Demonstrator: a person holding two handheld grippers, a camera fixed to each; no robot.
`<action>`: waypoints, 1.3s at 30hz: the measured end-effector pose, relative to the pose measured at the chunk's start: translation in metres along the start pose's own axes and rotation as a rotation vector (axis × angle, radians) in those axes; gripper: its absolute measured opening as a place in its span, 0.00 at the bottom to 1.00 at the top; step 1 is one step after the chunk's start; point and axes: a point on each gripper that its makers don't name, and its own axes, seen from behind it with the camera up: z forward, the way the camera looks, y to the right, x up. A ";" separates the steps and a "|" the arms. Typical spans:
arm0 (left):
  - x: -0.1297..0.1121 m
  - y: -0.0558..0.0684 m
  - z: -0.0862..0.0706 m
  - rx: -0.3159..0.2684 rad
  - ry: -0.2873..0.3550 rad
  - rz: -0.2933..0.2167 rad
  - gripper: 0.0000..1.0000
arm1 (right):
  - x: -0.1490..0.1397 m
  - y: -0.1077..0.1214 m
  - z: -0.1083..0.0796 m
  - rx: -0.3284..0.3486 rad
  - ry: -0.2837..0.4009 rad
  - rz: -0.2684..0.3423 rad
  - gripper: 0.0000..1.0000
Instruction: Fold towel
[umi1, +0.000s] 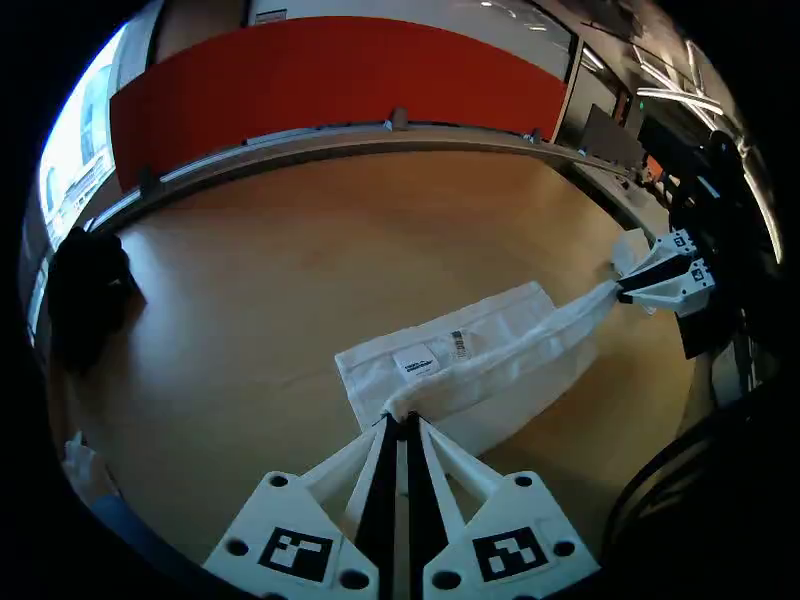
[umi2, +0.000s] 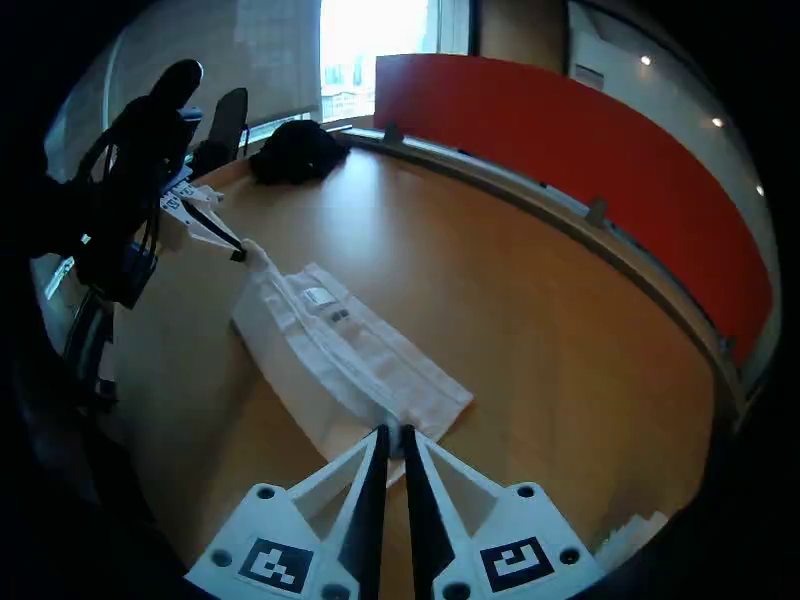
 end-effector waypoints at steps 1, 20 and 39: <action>-0.001 -0.001 0.002 0.001 -0.002 0.001 0.07 | -0.001 0.001 0.002 0.000 -0.003 0.002 0.11; -0.018 -0.015 0.048 0.032 -0.047 -0.016 0.08 | -0.029 0.014 0.046 -0.015 -0.056 0.079 0.12; -0.013 -0.041 0.065 0.104 -0.059 0.010 0.32 | -0.028 0.038 0.068 -0.072 -0.075 0.086 0.28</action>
